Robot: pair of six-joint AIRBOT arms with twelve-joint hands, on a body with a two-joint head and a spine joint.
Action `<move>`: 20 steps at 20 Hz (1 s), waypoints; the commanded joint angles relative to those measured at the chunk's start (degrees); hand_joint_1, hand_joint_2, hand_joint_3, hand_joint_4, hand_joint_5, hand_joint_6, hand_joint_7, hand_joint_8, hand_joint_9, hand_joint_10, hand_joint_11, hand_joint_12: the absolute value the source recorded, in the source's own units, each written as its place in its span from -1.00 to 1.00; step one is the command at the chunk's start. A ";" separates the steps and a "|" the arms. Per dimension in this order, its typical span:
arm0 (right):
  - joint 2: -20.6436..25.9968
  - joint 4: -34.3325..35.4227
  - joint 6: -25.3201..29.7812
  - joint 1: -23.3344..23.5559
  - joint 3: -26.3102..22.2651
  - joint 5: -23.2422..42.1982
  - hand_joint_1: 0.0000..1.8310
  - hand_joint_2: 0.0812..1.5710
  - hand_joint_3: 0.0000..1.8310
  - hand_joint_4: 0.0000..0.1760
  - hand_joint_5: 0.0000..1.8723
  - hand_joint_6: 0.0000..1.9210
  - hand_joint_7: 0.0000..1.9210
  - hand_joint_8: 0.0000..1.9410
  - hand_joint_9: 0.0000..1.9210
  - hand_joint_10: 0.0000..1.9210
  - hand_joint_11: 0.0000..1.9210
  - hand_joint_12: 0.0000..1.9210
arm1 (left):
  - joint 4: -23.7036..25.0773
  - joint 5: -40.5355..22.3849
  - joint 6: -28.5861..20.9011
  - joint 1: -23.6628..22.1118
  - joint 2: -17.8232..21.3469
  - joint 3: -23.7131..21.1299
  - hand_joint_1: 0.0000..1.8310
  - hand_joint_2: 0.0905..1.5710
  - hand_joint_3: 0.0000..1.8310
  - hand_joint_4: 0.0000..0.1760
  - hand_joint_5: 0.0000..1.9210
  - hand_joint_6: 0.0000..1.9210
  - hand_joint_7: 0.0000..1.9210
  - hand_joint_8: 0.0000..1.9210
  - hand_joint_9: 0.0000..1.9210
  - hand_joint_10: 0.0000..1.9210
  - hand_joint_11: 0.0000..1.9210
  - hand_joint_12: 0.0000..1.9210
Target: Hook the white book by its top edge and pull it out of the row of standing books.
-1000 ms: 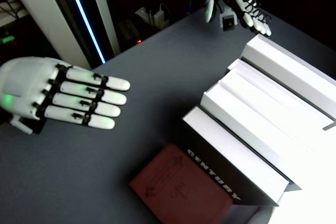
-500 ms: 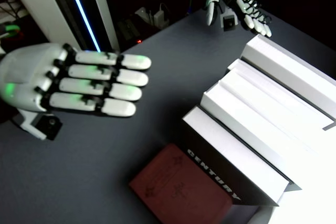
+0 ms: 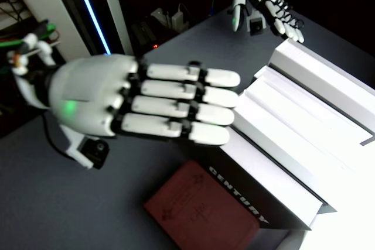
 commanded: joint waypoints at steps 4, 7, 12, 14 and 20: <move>-1.39 0.39 -0.22 2.53 2.27 3.09 -0.78 0.83 -1.00 -1.00 -0.86 -0.97 -1.00 -1.00 -1.00 -1.00 -1.00 -1.00 | -0.77 -6.89 -0.58 -0.32 -0.44 0.50 -0.62 0.75 -1.00 -0.86 -1.00 -1.00 -1.00 -1.00 -1.00 -1.00 -1.00 -1.00; -1.61 0.56 -0.64 2.72 2.49 2.48 -0.77 0.82 -1.00 -1.00 -0.82 -0.97 -1.00 -1.00 -1.00 -1.00 -1.00 -1.00 | -0.77 -6.90 -0.64 -0.32 -0.46 0.52 -0.61 0.73 -1.00 -1.00 -1.00 -1.00 -1.00 -1.00 -1.00 -1.00 -1.00 -1.00; -1.45 0.78 -0.86 2.72 2.33 2.30 -0.73 0.82 -1.00 -1.00 -0.72 -0.95 -1.00 -1.00 -1.00 -1.00 -1.00 -1.00 | -0.94 -7.15 -0.73 -0.18 -0.49 0.48 -0.58 0.73 -1.00 -0.93 -1.00 -1.00 -1.00 -1.00 -1.00 -1.00 -1.00 -1.00; -1.21 0.78 -0.86 2.72 1.98 2.31 -0.71 0.82 -1.00 -1.00 -0.57 -0.91 -1.00 -1.00 -1.00 -1.00 -1.00 -1.00 | -1.05 -7.34 -0.76 -0.10 -0.48 0.45 -0.61 0.73 -1.00 -0.92 -1.00 -1.00 -1.00 -1.00 -1.00 -1.00 -1.00 -1.00; 0.73 -0.91 -0.87 1.76 -1.62 4.87 -0.78 0.88 -0.99 -1.00 -0.48 -0.91 -1.00 -1.00 -1.00 -1.00 -1.00 -1.00 | -1.95 -8.47 -0.75 0.41 -0.25 0.05 -0.62 0.75 -1.00 -0.74 -1.00 -1.00 -1.00 -1.00 -1.00 -1.00 -1.00 -1.00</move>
